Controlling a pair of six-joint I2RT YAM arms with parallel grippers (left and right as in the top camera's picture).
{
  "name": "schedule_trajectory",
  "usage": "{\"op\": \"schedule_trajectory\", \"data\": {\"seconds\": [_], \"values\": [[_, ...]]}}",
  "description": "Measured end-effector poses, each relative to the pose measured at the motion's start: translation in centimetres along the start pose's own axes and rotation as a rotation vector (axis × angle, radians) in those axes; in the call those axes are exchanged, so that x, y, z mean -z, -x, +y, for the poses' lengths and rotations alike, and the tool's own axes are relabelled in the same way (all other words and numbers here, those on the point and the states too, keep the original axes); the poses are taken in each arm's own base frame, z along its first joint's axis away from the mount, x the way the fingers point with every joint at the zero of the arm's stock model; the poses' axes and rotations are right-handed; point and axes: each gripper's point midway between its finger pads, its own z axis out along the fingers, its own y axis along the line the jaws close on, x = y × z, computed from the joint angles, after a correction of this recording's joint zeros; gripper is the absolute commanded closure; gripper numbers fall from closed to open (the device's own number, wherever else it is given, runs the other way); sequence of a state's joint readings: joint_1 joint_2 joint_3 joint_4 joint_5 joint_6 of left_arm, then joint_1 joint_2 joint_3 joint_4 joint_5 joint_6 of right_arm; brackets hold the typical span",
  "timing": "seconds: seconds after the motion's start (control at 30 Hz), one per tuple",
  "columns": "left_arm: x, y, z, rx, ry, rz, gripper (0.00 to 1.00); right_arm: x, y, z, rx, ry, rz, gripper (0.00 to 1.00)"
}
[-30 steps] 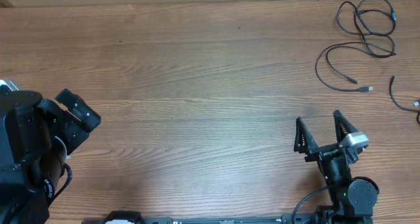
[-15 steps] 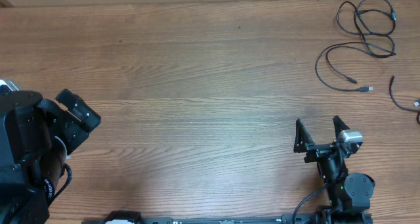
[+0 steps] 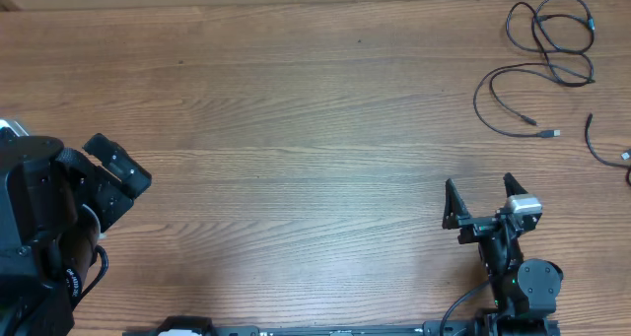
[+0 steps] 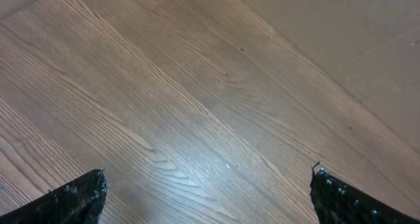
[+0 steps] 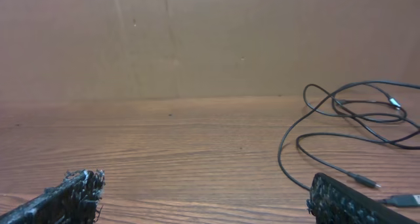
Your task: Untangle cables
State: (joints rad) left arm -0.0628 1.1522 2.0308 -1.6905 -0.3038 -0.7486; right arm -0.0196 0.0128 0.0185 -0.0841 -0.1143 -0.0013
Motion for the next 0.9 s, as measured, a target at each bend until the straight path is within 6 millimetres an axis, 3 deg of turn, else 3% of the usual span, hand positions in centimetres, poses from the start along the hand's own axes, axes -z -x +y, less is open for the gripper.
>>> {"op": "schedule_trajectory", "data": {"seconds": [0.9], "values": [[0.00,0.00,0.00,0.000,0.000,0.000,0.00,0.03,-0.11,-0.78,0.005,-0.039,0.004,0.00]]}}
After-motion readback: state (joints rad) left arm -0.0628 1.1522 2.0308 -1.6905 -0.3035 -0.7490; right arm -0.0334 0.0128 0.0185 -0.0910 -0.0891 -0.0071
